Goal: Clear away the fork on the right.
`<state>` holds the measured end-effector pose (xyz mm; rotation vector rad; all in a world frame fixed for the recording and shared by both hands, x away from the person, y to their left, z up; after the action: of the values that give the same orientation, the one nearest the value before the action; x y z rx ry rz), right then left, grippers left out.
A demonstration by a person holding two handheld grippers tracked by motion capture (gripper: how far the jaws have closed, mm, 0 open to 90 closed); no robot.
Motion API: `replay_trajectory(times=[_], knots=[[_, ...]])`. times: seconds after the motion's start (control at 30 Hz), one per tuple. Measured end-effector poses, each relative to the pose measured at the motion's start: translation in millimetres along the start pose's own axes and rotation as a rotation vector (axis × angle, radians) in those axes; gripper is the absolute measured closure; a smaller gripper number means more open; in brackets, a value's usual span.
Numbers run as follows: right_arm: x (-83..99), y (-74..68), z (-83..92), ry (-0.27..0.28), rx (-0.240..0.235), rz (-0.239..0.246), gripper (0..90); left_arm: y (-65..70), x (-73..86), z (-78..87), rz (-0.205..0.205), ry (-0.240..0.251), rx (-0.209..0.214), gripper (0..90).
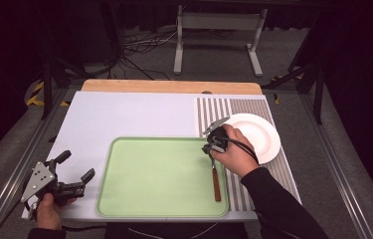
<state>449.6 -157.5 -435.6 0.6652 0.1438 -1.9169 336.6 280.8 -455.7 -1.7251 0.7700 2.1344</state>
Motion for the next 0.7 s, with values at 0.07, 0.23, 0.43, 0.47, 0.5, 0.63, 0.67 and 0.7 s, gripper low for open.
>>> replay_trajectory(times=[0.07,0.23,0.43,0.47,0.5,0.63,0.67,0.7], knots=[[-3.7,-1.0,10.4,0.065,0.008,-0.008,66.1,0.3,0.1,0.0,0.0,0.0,-0.001,1.3],[-5.8,-3.1,23.4,0.171,0.008,0.012,38.2,0.4,0.1,0.2,-0.002,0.0,-0.001,1.2],[1.5,-6.4,44.5,0.25,0.038,-0.002,23.0,0.6,0.0,0.3,-0.004,-0.003,0.001,1.2],[3.1,-6.1,47.9,0.271,0.042,0.006,20.4,0.6,0.1,0.4,-0.004,-0.003,0.0,1.2],[5.4,-5.9,51.9,0.294,0.047,0.011,17.9,0.5,0.1,0.3,-0.004,-0.003,-0.001,1.3],[12.4,-6.2,60.8,0.342,0.054,0.031,14.5,0.6,0.2,0.1,-0.004,-0.004,-0.001,1.2],[18.5,-7.8,65.6,0.354,0.051,0.04,13.1,0.7,0.2,0.0,-0.004,-0.006,-0.001,1.2],[21.3,-8.5,67.9,0.371,0.053,0.043,12.1,0.8,0.4,-0.4,-0.003,-0.004,-0.004,1.2]])
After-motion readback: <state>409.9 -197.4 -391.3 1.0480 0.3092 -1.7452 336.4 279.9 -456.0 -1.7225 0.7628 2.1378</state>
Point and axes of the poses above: each handheld gripper's, and its own axes: z roughly backward along the jaws, x roughly out of its underside, y roughly to its right, the point moved 4 cm from there along -z, roughly forward along the jaws, and after that the axes turned 15 degrees about z, right-handed, at the moved point
